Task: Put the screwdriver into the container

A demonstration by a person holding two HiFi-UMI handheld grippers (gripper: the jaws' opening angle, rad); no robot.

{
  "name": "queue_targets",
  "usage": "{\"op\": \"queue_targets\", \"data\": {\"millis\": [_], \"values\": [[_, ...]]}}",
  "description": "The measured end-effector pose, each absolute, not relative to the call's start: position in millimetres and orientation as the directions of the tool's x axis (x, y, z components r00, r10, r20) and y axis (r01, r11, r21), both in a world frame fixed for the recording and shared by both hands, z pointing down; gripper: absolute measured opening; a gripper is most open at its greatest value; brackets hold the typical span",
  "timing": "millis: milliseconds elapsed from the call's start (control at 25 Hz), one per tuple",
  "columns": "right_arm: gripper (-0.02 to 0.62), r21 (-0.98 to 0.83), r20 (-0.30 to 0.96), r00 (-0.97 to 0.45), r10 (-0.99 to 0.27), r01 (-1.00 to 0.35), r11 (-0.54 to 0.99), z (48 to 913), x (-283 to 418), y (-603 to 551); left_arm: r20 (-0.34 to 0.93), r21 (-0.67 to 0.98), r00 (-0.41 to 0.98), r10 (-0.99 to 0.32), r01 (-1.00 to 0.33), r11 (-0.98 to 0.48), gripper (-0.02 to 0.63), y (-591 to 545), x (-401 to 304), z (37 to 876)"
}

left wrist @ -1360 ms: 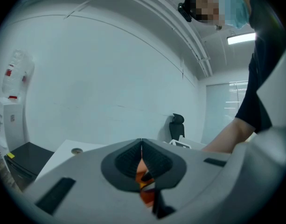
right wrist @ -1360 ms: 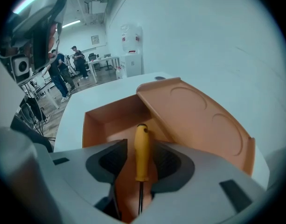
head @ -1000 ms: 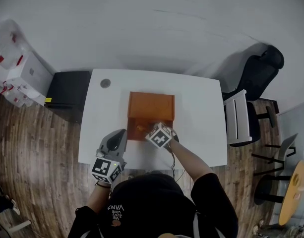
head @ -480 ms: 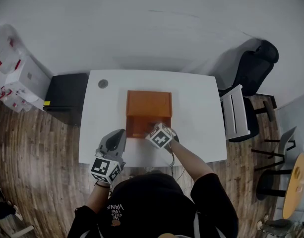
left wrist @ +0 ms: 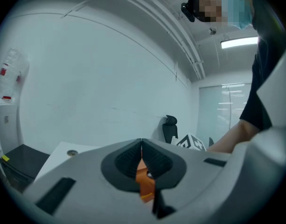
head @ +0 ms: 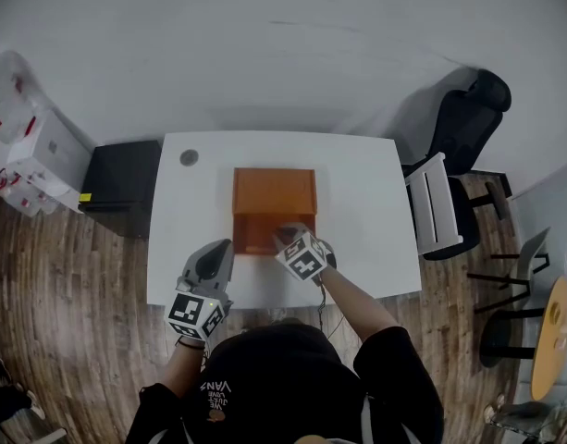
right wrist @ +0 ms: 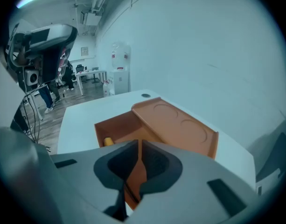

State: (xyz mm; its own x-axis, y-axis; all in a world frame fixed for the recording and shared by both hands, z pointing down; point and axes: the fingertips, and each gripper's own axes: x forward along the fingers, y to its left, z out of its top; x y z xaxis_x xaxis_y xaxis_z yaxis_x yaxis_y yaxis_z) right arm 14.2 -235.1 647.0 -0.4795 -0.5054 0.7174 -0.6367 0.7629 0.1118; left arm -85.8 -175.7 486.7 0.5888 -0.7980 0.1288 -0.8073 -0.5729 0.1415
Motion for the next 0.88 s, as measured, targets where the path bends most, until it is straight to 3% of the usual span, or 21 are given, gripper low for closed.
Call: {"op": "queue_targets", "data": {"millis": [600, 880], "values": [[0.012, 0.041, 0.407, -0.467, -0.785, -0.849, 0.526, 541, 58, -201, 0.107, 0.148, 0.632, -0.768, -0.774, -0.616, 0.014, -165, -82, 478], [0.011, 0.012, 0.299, -0.44, -0.847, -0.886, 0.464, 498, 66, -172, 0.101, 0.145, 0.652, -0.751, -0.757, -0.637, 0.014, -155, -88, 473]]}}
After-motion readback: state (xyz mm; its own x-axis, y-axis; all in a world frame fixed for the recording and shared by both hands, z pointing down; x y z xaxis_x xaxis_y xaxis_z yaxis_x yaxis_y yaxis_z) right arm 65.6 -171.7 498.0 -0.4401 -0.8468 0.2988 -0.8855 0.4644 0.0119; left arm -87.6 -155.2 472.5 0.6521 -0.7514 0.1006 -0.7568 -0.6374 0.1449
